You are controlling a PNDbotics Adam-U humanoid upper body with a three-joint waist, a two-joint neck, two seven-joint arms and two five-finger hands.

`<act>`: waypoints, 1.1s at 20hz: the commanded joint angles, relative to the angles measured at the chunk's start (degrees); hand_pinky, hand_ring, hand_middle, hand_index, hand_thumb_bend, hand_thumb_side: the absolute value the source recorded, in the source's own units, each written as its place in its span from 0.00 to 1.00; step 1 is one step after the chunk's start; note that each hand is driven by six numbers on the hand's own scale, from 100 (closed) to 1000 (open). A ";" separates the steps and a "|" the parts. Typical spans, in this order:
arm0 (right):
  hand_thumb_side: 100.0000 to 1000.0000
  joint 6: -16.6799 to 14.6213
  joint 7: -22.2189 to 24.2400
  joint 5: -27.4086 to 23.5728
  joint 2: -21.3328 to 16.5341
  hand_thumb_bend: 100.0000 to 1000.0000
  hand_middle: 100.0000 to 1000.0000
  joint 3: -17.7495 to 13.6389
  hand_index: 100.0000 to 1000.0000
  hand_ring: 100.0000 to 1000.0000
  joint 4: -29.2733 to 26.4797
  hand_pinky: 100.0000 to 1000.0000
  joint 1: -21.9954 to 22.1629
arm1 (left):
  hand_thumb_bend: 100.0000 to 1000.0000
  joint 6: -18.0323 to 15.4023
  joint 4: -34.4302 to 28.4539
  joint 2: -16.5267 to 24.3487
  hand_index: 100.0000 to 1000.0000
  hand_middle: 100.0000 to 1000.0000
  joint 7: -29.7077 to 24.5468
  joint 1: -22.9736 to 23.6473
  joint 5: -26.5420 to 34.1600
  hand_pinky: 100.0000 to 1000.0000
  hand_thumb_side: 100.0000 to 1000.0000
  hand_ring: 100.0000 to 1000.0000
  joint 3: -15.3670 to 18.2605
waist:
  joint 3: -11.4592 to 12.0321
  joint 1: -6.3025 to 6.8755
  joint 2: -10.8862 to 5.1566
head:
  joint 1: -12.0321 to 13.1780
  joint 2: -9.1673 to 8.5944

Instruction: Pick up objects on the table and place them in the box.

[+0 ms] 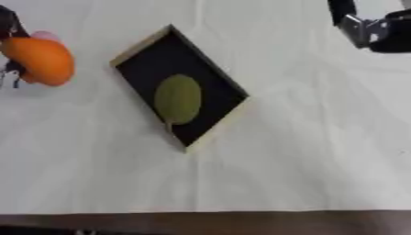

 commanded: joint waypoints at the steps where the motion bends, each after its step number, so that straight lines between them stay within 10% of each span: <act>1: 0.11 -0.05 -0.26 -0.48 -1.47 0.00 0.63 -1.07 0.76 0.74 -0.55 0.88 -0.87 | 0.00 0.21 -3.22 1.70 0.62 0.51 -1.03 -2.48 1.62 0.58 0.00 0.52 1.32 | 0.10 0.31 -1.67 | -0.45 0.26; 22: 0.12 -0.17 0.60 -1.43 -0.02 0.00 0.62 -0.53 0.76 0.74 -0.50 0.89 -2.16 | 0.00 -3.95 21.20 -20.31 0.66 0.54 -4.40 -20.55 -3.85 0.60 0.07 0.54 -5.57 | -1.28 0.57 -2.12 | -0.09 0.08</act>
